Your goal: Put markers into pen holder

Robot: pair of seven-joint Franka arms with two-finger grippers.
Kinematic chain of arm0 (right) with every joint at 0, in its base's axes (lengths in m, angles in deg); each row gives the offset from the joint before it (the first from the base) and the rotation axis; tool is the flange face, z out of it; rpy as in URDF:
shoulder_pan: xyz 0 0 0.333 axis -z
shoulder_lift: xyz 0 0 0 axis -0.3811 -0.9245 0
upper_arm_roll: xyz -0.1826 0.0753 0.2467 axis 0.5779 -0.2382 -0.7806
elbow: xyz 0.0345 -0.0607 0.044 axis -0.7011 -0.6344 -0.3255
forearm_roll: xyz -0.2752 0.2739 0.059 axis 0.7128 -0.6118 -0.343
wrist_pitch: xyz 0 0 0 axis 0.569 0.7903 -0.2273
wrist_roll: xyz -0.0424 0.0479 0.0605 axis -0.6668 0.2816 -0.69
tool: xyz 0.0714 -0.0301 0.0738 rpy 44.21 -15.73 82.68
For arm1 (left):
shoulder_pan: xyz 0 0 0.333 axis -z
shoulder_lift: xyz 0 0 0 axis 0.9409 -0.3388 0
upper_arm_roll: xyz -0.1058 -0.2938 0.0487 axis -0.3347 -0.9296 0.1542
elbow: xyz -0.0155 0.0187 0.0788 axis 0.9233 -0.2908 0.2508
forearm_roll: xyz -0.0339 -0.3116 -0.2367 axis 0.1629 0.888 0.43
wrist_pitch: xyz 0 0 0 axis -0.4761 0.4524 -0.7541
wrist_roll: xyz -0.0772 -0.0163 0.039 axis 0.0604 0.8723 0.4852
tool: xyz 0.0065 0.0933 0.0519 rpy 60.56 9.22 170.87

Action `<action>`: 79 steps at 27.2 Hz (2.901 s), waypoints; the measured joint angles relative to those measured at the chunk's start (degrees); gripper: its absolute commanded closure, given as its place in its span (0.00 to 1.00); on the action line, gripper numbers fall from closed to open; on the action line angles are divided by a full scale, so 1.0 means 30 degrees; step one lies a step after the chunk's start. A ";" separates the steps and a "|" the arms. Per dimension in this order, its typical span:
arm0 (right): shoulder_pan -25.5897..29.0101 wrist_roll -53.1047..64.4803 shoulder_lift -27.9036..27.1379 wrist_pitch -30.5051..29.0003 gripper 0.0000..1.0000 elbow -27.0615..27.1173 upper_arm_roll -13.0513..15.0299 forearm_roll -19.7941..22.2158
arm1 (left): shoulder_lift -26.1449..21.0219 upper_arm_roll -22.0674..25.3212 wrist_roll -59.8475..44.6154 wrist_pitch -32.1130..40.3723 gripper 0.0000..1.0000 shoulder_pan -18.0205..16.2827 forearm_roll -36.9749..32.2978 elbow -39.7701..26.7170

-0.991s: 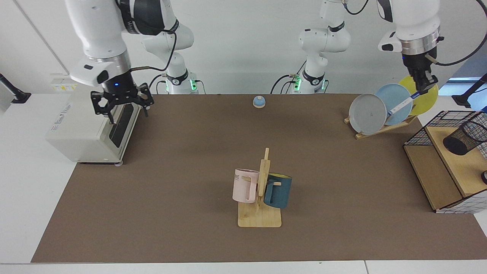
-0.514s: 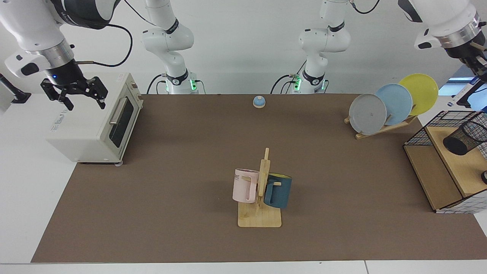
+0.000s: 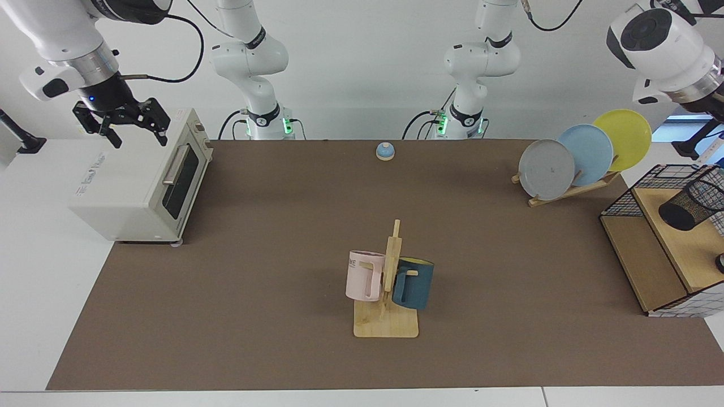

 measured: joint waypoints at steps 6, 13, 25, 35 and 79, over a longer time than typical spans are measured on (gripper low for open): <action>-0.0162 -0.0003 0.0048 0.0001 0.00 -0.0109 -0.0038 0.0000 | -0.0056 0.0025 -0.0483 -0.1743 1.00 -0.0217 -0.0838 -0.0196; -0.1060 -0.0085 0.0048 0.0000 0.00 -0.0120 -0.0061 0.0000 | -0.0572 0.0071 -0.0484 -0.3975 1.00 -0.1711 -0.0958 -0.0323; -0.1511 -0.0203 0.0048 0.0000 0.00 -0.0121 -0.0054 0.0001 | -0.0922 0.0012 -0.0491 -0.4436 1.00 -0.2120 -0.0959 -0.0735; -0.1497 -0.0202 0.0048 0.0000 0.00 -0.0122 -0.0035 0.0008 | -0.1294 0.0030 -0.0494 -0.5371 1.00 -0.2177 -0.0963 -0.0944; -0.0241 -0.0203 0.0161 -0.0236 0.00 -0.0222 -0.1649 0.0004 | -0.1705 -0.4727 -0.5921 0.0692 0.00 -0.1718 1.3682 -0.0148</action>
